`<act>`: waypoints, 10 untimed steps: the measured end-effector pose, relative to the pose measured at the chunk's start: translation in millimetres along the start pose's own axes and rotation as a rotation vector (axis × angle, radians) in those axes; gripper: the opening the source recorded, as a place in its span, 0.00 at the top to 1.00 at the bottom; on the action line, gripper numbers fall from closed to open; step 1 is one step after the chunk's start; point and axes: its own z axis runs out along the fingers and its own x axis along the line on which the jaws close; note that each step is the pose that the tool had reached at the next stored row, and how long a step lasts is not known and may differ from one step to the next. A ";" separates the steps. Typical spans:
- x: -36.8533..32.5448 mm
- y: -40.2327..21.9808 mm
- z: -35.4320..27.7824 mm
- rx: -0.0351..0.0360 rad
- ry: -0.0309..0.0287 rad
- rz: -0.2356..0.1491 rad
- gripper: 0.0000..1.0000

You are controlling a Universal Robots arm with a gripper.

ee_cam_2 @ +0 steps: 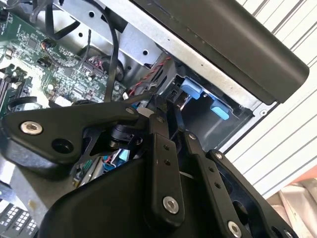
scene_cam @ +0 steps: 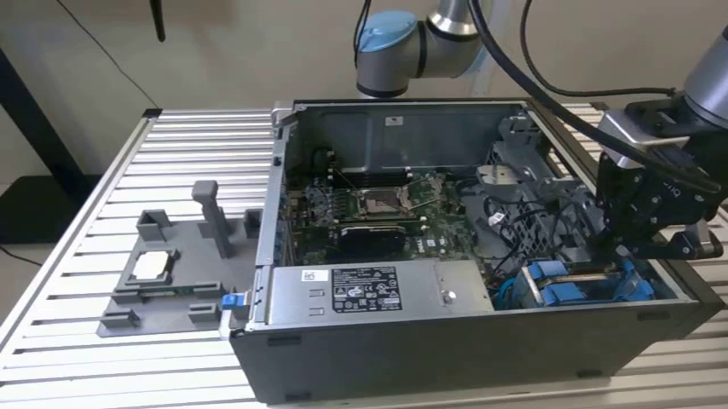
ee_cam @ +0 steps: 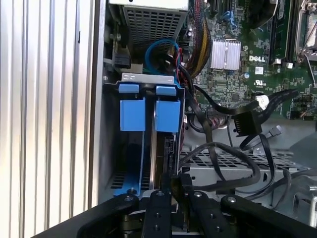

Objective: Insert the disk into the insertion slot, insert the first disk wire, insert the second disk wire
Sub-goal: 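Insert the first disk wire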

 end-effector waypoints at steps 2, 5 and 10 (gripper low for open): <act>0.1 -0.1 0.8 0.0003 0.0002 0.005 0.81; 0.3 -0.1 2.8 0.0007 0.0000 0.010 0.81; 0.5 -0.1 5.5 0.0011 0.0001 0.015 0.81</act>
